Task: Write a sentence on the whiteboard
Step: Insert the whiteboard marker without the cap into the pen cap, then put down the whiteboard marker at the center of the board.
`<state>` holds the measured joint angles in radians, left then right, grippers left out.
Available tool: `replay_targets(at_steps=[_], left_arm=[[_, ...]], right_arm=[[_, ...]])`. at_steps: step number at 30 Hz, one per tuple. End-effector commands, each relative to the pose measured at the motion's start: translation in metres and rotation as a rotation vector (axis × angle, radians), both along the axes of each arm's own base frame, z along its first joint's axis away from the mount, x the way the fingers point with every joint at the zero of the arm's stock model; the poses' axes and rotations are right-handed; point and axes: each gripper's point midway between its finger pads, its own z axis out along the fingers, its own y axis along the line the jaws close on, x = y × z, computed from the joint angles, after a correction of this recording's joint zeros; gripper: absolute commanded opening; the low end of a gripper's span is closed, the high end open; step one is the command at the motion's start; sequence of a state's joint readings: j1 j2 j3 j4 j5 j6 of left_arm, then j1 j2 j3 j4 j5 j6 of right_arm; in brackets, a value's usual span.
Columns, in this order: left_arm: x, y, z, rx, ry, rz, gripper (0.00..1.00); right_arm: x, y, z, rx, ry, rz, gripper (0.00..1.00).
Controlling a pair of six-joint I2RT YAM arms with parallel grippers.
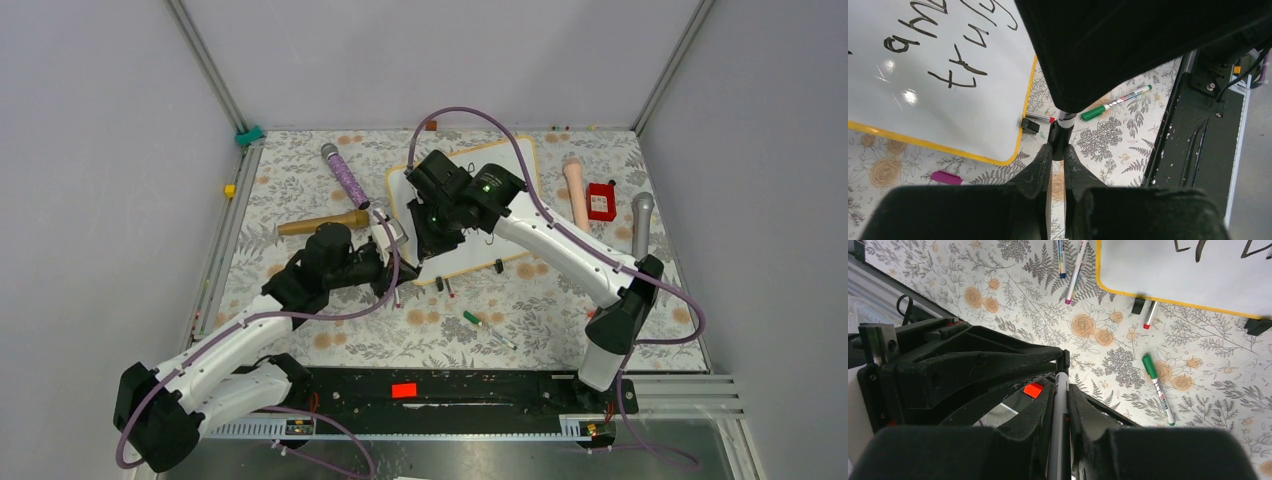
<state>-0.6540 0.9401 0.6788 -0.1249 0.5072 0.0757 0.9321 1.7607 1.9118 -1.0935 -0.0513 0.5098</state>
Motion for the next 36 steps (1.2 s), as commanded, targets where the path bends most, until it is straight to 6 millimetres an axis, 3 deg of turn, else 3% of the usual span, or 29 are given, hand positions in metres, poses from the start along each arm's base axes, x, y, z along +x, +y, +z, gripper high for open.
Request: replay_targets(at_steps=[1,9,14,17,22,26,31,33,36], left_arm=[[0.020,-0.020,0.146,-0.372,-0.302,0.034,0.00],[0.024,-0.022,0.158,-0.437,-0.228,0.078,0.00],[0.022,-0.022,0.154,-0.398,-0.212,0.067,0.00],[0.024,-0.012,0.146,-0.397,-0.197,0.129,0.00],[0.023,0.010,0.111,-0.320,-0.107,0.251,0.01],[0.026,0.039,0.075,-0.230,-0.011,0.425,0.27],[0.033,0.075,0.052,-0.252,0.040,0.652,0.55],[0.034,0.082,0.046,-0.268,0.061,0.701,0.60],[0.036,0.084,0.036,-0.249,0.103,0.731,0.63]], right_arm=[[-0.015,0.004,-0.028,-0.086,0.012,0.047,0.00],[-0.027,-0.007,-0.044,-0.155,-0.011,0.071,0.00],[-0.026,-0.015,-0.046,-0.164,-0.039,0.058,0.00],[-0.019,-0.026,-0.040,-0.184,-0.082,0.027,0.00],[-0.011,-0.056,-0.038,-0.189,-0.103,-0.050,0.00],[0.000,-0.100,-0.048,-0.191,-0.122,-0.194,0.00],[0.004,-0.156,-0.072,-0.202,-0.189,-0.340,0.00],[0.003,-0.162,-0.083,-0.154,-0.175,-0.362,0.00],[0.002,-0.151,-0.100,-0.023,-0.069,-0.379,0.00]])
